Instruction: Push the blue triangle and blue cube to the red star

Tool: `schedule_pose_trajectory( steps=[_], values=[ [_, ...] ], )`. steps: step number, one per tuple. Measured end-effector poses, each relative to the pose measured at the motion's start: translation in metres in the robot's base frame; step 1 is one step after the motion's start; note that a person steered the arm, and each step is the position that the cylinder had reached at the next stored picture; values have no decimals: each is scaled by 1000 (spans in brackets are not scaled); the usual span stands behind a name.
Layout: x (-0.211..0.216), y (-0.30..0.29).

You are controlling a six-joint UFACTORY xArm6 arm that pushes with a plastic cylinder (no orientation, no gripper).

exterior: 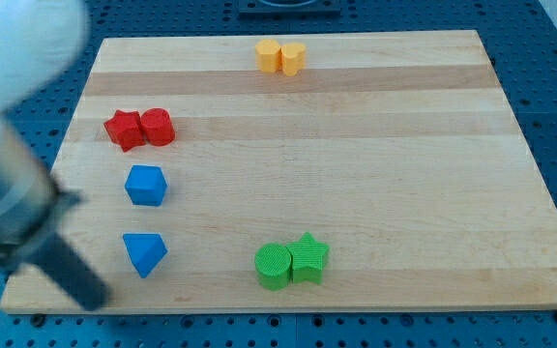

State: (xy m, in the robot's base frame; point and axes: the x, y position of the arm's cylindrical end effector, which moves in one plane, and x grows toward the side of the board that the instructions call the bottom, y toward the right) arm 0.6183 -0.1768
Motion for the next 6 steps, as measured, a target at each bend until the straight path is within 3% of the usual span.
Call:
schedule_pose_trajectory(
  steps=[2, 3, 5, 6],
  values=[
    [0, 11],
    [-24, 11],
    [-118, 19],
    [-110, 14]
  ],
)
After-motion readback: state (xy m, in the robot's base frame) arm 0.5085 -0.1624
